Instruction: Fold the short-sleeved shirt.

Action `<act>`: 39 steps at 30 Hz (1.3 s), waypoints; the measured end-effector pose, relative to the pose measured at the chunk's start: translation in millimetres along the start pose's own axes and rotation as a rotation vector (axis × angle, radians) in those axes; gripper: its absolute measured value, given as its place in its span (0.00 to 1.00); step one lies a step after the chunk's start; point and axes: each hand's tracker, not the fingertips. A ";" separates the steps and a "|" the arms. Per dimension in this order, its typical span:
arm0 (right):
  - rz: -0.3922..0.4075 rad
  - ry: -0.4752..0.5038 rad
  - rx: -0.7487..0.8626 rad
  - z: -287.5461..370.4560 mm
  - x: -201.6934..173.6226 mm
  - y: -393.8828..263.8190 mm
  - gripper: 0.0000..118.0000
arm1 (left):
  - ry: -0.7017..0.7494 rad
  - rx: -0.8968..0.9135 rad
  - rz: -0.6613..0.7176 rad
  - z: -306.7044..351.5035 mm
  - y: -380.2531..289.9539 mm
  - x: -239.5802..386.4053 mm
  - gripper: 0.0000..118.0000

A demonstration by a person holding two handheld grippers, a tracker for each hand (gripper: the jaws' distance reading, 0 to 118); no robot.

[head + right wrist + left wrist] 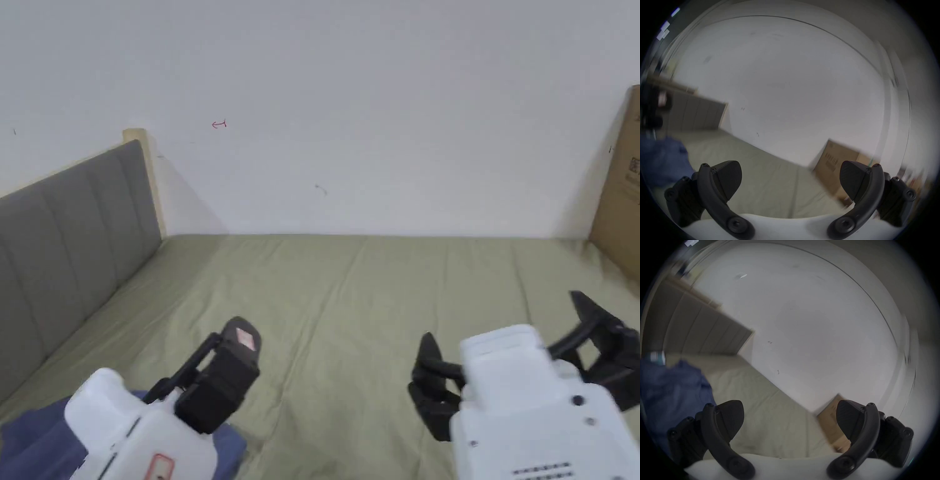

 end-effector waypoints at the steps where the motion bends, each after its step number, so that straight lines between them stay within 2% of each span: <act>1: 0.168 -0.013 0.021 2.2 -12.4 2.8 1.00 | 0.007 0.005 0.099 -0.8 -2.6 -11.3 0.97; 3: 0.433 -0.031 0.073 6.5 -37.8 -0.4 1.00 | 0.017 -0.029 0.360 -4.0 -9.4 -35.1 0.97; 4: 0.545 -0.009 0.091 7.9 -47.5 -2.3 1.00 | 0.016 -0.041 0.513 -5.1 -13.8 -49.4 0.97; 5: 0.571 0.038 0.074 9.0 -54.1 -3.4 1.00 | 0.017 -0.043 0.626 -4.9 -18.4 -60.5 0.97; 6: 0.560 0.111 0.059 10.2 -58.4 -3.9 1.00 | 0.028 -0.034 0.720 -4.4 -22.3 -70.2 0.97; 7: 0.531 0.160 0.044 10.3 -61.9 -4.2 1.00 | 0.082 -0.034 0.748 -4.1 -23.5 -73.4 0.97; 9: 0.406 0.190 0.002 5.8 -59.3 -4.6 1.00 | 0.101 -0.021 0.662 -4.2 -17.0 -72.0 0.97; 11: 0.181 0.183 -0.053 -0.5 -47.3 -0.1 1.00 | 0.140 -0.002 0.354 -3.5 -2.8 -52.4 0.97; 13: -0.126 0.192 -0.130 -8.9 -19.5 1.1 1.00 | 0.200 0.004 -0.037 -6.2 10.5 -18.9 0.97; 14: -0.282 0.172 -0.158 -11.9 -6.9 -0.9 1.00 | 0.199 0.004 -0.176 -6.7 12.3 -5.2 0.97; 17: -0.861 0.113 -0.220 -18.4 29.3 -28.9 1.00 | 0.139 0.034 -0.637 -4.5 4.3 36.2 0.97; 18: -0.975 0.059 -0.264 -21.0 33.2 -42.4 1.00 | 0.131 0.039 -0.774 -3.6 -2.3 46.5 0.98; 19: -1.019 0.038 -0.319 -22.6 36.6 -52.5 1.00 | 0.137 0.052 -0.878 -1.4 -9.3 52.3 0.98; 20: -0.999 0.025 -0.348 -23.6 37.7 -59.8 1.00 | 0.143 0.051 -0.950 -1.0 -16.2 57.3 0.98; 22: -0.855 -0.007 -0.360 -21.8 35.2 -66.9 1.00 | 0.127 0.028 -1.051 -0.5 -27.7 63.9 0.98; 25: -0.660 -0.047 -0.278 -12.2 30.4 -58.1 1.00 | 0.111 0.008 -0.984 1.2 -30.5 63.0 0.98; 27: -0.607 -0.054 -0.259 -9.4 31.9 -50.6 1.00 | 0.117 -0.003 -0.924 0.2 -25.9 61.9 0.97; 29: -0.590 -0.045 -0.243 -6.5 32.3 -42.5 1.00 | 0.112 -0.011 -0.912 1.2 -23.2 61.7 0.95; 30: -0.563 -0.041 -0.257 -5.5 32.5 -38.5 0.97 | 0.110 -0.014 -0.910 2.4 -22.6 62.4 0.89; 31: -0.558 -0.049 -0.245 -2.0 32.2 -36.1 0.86 | 0.105 -0.018 -0.907 2.3 -20.0 63.0 0.77; 32: -0.568 -0.058 -0.186 4.2 32.4 -36.3 0.59 | 0.099 -0.017 -0.900 3.9 -19.3 62.8 0.55; 33: -0.581 -0.076 -0.171 5.4 32.3 -33.7 0.09 | 0.089 -0.011 -0.882 6.4 -18.3 62.3 0.20; 34: -0.578 -0.113 -0.204 1.3 31.5 -32.6 0.04 | 0.094 -0.011 -0.870 4.8 -17.4 62.4 0.02; 35: -0.589 -0.087 -0.211 -1.2 33.1 -34.7 0.04 | 0.106 -0.007 -0.863 3.0 -17.0 62.1 0.02; 36: -0.612 -0.022 -0.232 -3.3 36.1 -37.8 0.04 | 0.121 0.006 -0.863 4.7 -16.8 62.0 0.02; 39: -0.607 -0.022 -0.253 -3.7 35.2 -44.2 0.03 | 0.087 -0.015 -0.868 4.8 -13.4 59.8 0.00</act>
